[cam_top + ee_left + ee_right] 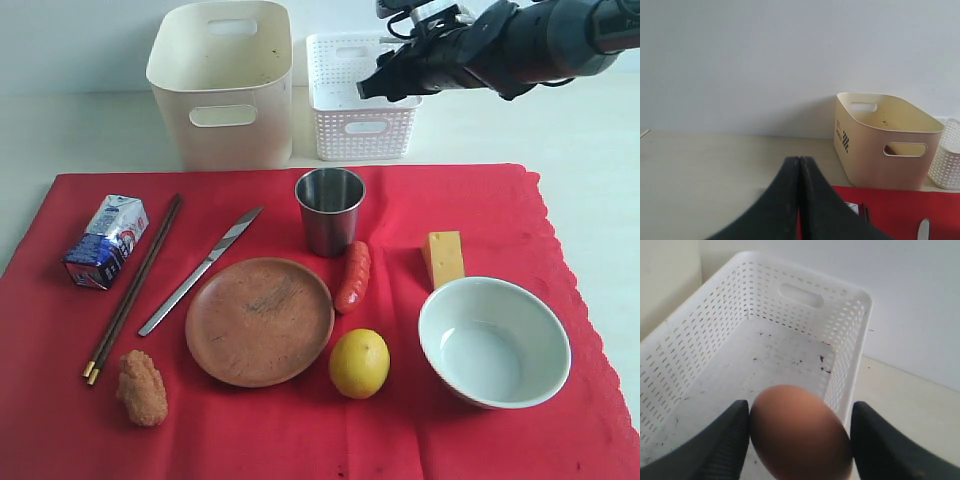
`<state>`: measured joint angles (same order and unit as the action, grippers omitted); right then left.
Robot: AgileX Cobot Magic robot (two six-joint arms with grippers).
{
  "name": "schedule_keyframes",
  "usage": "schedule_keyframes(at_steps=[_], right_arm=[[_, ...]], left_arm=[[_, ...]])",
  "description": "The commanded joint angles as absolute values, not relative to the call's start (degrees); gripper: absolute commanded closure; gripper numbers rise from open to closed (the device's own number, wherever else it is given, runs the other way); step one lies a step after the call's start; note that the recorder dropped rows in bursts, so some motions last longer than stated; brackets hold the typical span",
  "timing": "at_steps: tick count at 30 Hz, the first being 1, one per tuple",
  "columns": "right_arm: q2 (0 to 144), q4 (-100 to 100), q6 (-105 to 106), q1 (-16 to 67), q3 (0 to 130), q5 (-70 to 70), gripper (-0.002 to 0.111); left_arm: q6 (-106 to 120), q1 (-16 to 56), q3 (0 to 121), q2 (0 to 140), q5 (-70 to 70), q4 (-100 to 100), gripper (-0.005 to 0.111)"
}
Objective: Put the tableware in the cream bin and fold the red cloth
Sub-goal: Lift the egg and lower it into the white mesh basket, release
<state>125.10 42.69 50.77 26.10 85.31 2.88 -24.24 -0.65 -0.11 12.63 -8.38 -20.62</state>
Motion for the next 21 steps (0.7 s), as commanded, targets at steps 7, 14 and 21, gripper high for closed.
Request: schedule_keyframes(at_steps=[7,14,21], right_arm=[[127.1,42.9,51.0,29.5,85.8,11.5,0.106],[127.2,42.4,51.0,30.3,85.8,11.9,0.064],[127.2,41.5,51.2,30.6,85.8,11.9,0.047]], left_arm=[[-24.3,-0.8,0.0,12.3,-8.3,-20.6,0.105],[-24.3,-0.8,0.0,12.3,-8.3,-20.6,0.105],[-24.3,-0.8,0.0,12.3,-8.3,-20.6,0.105]])
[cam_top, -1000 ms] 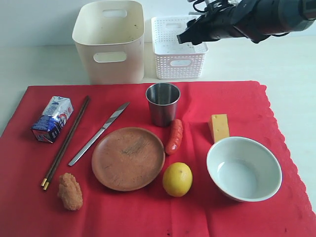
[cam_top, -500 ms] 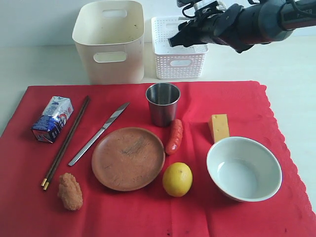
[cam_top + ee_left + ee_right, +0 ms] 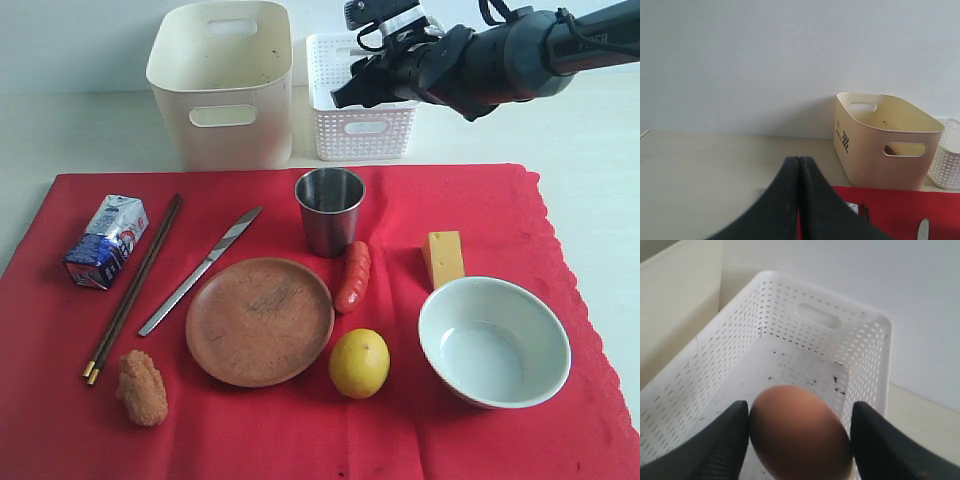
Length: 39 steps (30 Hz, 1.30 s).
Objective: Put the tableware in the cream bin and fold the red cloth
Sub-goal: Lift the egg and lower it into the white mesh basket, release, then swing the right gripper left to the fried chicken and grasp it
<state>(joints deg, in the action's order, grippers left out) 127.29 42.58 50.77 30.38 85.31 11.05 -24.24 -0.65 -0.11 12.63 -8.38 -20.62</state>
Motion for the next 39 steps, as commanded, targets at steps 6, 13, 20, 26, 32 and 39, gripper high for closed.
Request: schedule_keyframes(at_steps=[6,13,20,26,32,39], right_arm=[[127.2,41.5,51.1,30.6,85.8,11.1,0.032],[127.1,41.4,51.1,30.6,85.8,9.6,0.032],[122.5,41.5,51.1,30.6,85.8,7.1,0.033],[115.3,41.4,51.4,30.6,85.8,-2.6,0.033],[107.7,41.4,51.4,30.6,85.5,-10.2,0.060],[102.4,40.3,51.4,30.6,85.5,-19.1,0.101]], left_arm=[[-24.3,-0.8,0.0,12.3,-8.3,-20.6,0.105],[-24.3,-0.8,0.0,12.3,-8.3,-20.6,0.105],[-24.3,-0.8,0.0,12.3,-8.3,-20.6,0.105],[-24.3,-0.8,0.0,12.3,-8.3,-20.6,0.105],[-24.3,-0.8,0.0,12.3,-8.3,-20.6,0.105],[-24.3,-0.8,0.0,12.3,-8.3,-20.6,0.105]])
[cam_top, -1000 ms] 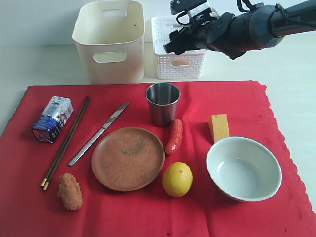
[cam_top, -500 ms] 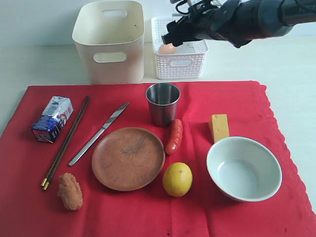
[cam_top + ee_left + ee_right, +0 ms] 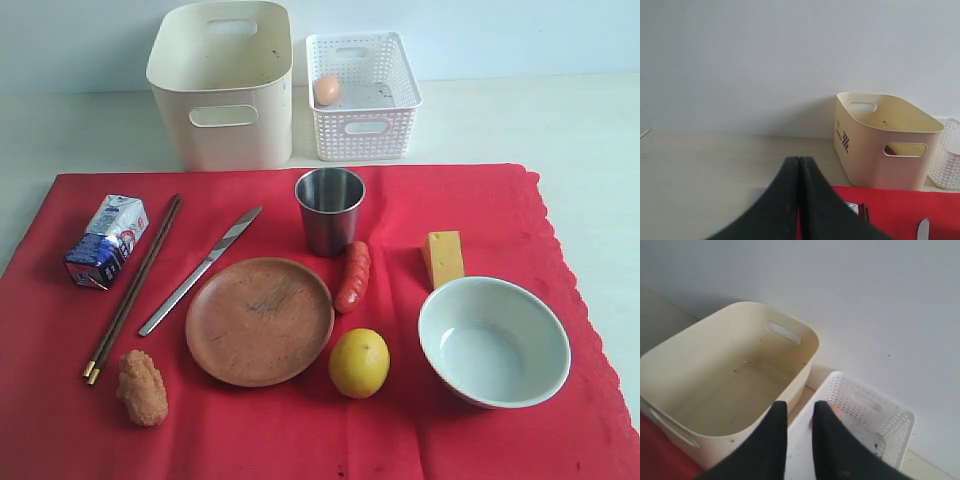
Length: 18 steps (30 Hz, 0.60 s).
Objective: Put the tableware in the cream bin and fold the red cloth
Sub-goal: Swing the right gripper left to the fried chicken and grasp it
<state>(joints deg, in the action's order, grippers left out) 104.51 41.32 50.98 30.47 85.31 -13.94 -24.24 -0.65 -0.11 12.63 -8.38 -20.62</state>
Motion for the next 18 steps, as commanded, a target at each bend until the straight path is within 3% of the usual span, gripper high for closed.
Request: schedule_keyframes(at_steps=[1,7,18], right_arm=[[102.1,40.3,51.4,30.6,85.5,-20.5,0.106],[102.0,38.0,51.6,34.1,83.4,-23.6,0.108],[107.6,37.4,49.6,51.0,79.1,-20.7,0.105]], left_arm=[[-24.3,-0.8,0.0,12.3,-8.3,-20.6,0.105],[-24.3,-0.8,0.0,12.3,-8.3,-20.6,0.105],[-24.3,-0.8,0.0,12.3,-8.3,-20.6,0.105]])
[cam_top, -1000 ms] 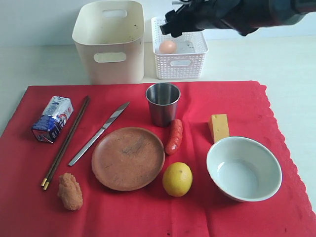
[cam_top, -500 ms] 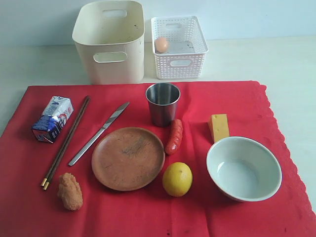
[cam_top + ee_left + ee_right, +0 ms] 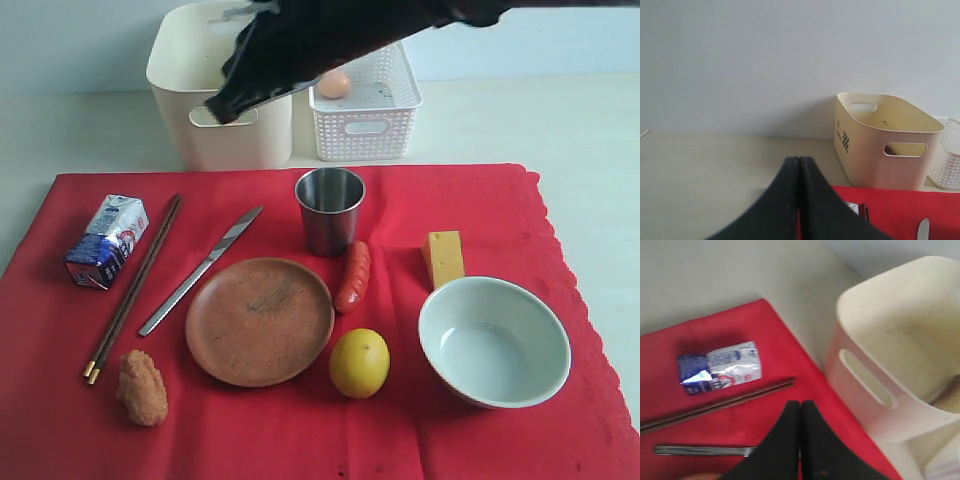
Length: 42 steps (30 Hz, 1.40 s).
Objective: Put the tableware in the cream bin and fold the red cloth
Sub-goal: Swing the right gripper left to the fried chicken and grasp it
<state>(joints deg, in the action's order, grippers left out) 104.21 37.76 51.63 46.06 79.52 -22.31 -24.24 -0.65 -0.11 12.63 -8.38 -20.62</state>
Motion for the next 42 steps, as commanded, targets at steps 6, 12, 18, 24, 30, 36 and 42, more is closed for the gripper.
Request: schedule_keyframes(at_steps=[6,12,18,24,30,36,42], right_arm=[[114.7,36.9,49.4,58.5,79.1,-20.2,0.066],[115.8,26.2,49.2,64.9,79.1,-26.2,0.030],[115.8,26.2,49.2,68.3,79.1,-31.2,0.026],[118.5,25.8,49.2,68.6,79.1,-30.8,0.026],[122.2,23.1,47.4,68.6,79.1,-27.6,0.026],[123.8,23.1,47.4,68.6,79.1,-25.7,0.027],[125.0,23.1,47.5,68.6,79.1,-24.7,0.028]], left_arm=[[-24.3,-0.8,0.0,12.3,-8.3,-20.6,0.105],[-24.3,-0.8,0.0,12.3,-8.3,-20.6,0.105],[-24.3,-0.8,0.0,12.3,-8.3,-20.6,0.105],[-24.3,-0.8,0.0,12.3,-8.3,-20.6,0.105],[-24.3,-0.8,0.0,12.3,-8.3,-20.6,0.105],[-24.3,-0.8,0.0,12.3,-8.3,-20.6,0.105],[-24.3,-0.8,0.0,12.3,-8.3,-20.6,0.105]])
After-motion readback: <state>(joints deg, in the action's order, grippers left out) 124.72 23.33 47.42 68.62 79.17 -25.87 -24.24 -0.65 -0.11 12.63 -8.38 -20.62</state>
